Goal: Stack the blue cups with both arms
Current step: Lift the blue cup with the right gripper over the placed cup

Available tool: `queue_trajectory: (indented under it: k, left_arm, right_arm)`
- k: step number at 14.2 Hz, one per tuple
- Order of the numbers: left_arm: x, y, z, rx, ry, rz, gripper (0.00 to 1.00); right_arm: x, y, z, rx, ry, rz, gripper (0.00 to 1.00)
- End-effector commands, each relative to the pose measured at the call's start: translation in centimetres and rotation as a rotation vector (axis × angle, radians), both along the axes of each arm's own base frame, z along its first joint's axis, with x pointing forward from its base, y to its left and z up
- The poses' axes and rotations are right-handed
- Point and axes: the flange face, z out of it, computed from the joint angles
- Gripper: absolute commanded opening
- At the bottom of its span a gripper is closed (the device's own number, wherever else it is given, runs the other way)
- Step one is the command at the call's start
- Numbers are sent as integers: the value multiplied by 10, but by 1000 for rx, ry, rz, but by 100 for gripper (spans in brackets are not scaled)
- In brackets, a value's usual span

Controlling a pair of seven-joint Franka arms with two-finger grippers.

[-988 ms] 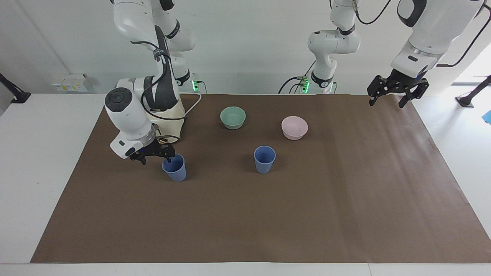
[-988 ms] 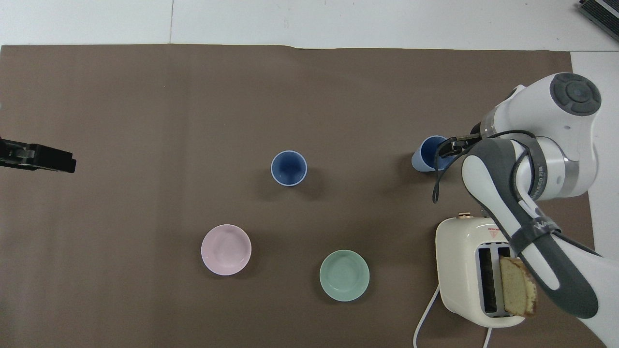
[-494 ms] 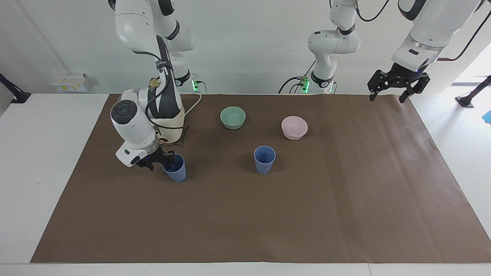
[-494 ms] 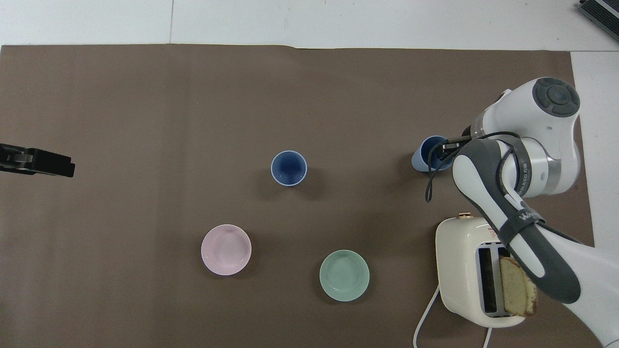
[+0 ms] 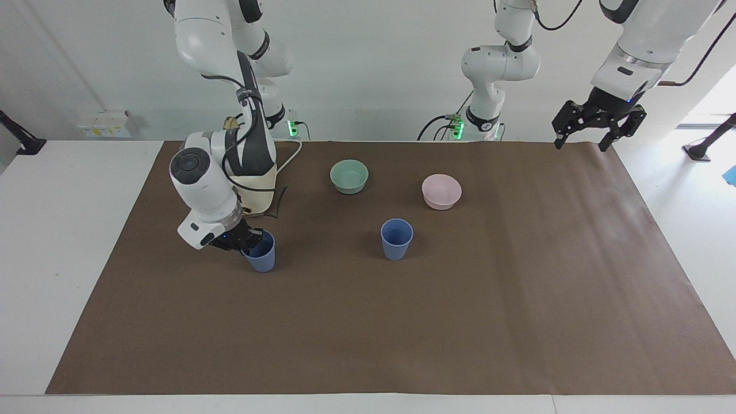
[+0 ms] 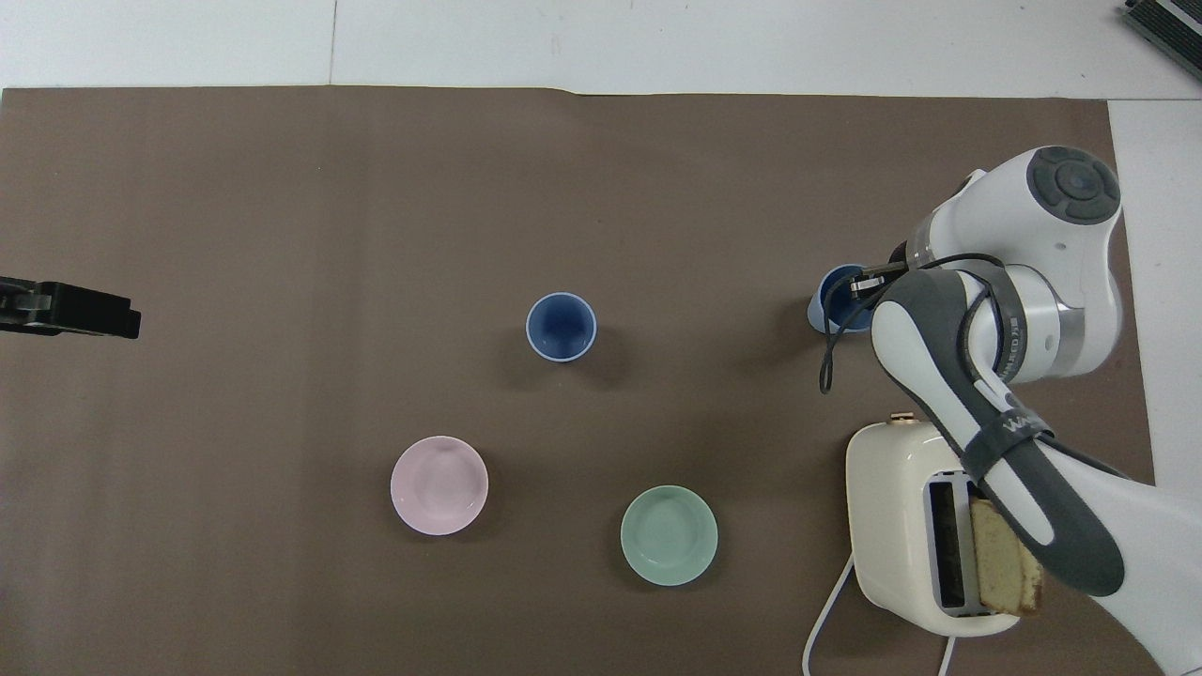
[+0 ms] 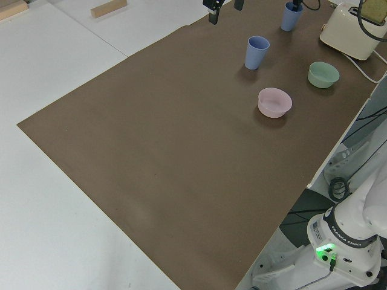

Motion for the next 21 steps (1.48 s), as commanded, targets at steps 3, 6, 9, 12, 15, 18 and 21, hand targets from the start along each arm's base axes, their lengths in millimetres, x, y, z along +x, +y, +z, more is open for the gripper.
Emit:
queue_trajectory:
  k: [3,6,9,12,15,18,21]
  left_arm:
    - [-10,2,6,-10,20,10,100]
    - [-14,2,16,-9,35,7,100]
    - [-20,4,15,-9,40,9,100]
    - [-20,7,10,-8,54,15,100]
    - [-22,7,8,-7,60,13,100]
    - [-22,8,8,-8,57,15,100]
    - [-22,8,8,-8,57,15,100]
  right_arm:
    - [12,22,77,99,34,-115,0]
    - [7,63,123,92,43,-200,0]
    - [-9,142,150,59,17,-183,0]
    - [-20,206,176,68,-62,-148,0]
    - [-33,246,185,117,-102,-110,0]
    - [-41,276,185,164,-129,-72,0]
    - [-43,319,152,179,-142,-40,0]
